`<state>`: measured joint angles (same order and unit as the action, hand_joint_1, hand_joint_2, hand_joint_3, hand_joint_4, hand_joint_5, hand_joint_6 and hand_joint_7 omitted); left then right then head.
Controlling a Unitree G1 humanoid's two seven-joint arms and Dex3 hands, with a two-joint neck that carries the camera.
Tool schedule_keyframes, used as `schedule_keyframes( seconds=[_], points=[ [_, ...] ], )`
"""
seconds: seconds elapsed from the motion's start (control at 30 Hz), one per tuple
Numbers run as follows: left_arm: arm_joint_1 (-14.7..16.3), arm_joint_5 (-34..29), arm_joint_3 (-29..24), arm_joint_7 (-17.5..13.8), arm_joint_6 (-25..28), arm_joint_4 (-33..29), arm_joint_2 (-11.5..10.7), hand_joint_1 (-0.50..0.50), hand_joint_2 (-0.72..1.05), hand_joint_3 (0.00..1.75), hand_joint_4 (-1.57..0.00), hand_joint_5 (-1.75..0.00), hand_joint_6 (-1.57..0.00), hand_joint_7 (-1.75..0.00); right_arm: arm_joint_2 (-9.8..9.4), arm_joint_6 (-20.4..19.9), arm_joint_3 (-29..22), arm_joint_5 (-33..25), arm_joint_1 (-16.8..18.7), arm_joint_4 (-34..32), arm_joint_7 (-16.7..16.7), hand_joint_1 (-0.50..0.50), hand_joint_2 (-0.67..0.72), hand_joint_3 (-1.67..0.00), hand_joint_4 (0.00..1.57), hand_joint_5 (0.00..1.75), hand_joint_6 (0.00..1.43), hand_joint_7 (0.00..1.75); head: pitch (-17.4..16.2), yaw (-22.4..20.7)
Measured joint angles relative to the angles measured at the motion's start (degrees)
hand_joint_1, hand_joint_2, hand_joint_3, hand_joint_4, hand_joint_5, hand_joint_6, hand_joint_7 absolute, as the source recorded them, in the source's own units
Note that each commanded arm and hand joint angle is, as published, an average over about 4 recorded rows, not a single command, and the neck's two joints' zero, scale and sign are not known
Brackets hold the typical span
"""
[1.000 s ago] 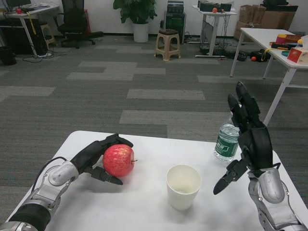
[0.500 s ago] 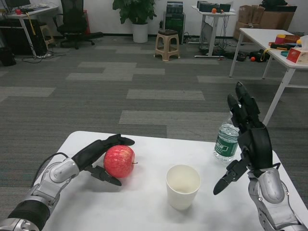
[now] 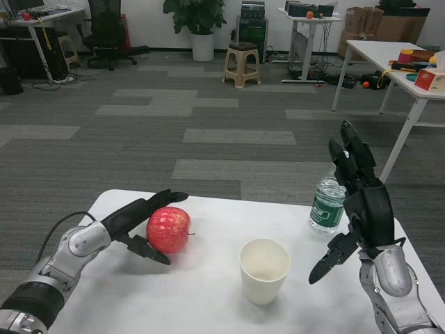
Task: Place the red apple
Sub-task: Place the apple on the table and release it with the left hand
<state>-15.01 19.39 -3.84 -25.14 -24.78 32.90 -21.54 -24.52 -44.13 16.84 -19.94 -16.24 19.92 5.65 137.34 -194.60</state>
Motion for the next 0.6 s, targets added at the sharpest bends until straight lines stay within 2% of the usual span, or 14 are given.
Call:
schedule_keyframes(
  seconds=[0.07, 0.27, 0.4, 0.6],
  points=[
    [0.26, 0.0, 0.36, -0.25, 0.71, -0.93, -0.68, -0.48, 0.87, 0.0, 0.0, -1.44, -0.08, -0.28, 0.0, 0.0, 0.01, -0.01, 0.0, 0.0, 0.0, 0.12, 0.69, 0.0, 0.0, 0.0, 0.0, 0.07, -0.06, -0.46],
    [1.27, -0.01, 0.73, -0.41, 2.78, -3.29, -2.1, -0.48, 0.63, 0.0, 0.0, -1.44, -0.05, -0.28, -0.01, -0.01, 0.02, -0.04, 0.0, 0.0, 0.0, 0.14, 0.72, 0.0, 0.0, 0.0, 0.0, 0.07, -0.24, -0.64],
    [2.2, -0.01, 1.29, -1.11, 5.11, -6.18, -3.14, -0.48, 0.01, 0.0, 0.0, -1.54, -0.03, -0.28, -0.01, -0.01, 0.02, -0.06, 0.0, 0.0, 0.0, 0.12, 0.72, 0.0, 0.0, 0.0, 0.0, 0.07, -0.3, -0.69],
    [2.85, 0.0, 2.19, -1.42, 7.81, -8.88, -4.31, -0.48, -0.35, 0.0, 0.0, -1.49, 0.0, -0.28, -0.02, -0.01, 0.02, -0.09, 0.0, 0.0, 0.0, 0.16, 0.72, 0.0, 0.0, 0.0, 0.0, 0.07, -0.35, -0.68]
  ],
)
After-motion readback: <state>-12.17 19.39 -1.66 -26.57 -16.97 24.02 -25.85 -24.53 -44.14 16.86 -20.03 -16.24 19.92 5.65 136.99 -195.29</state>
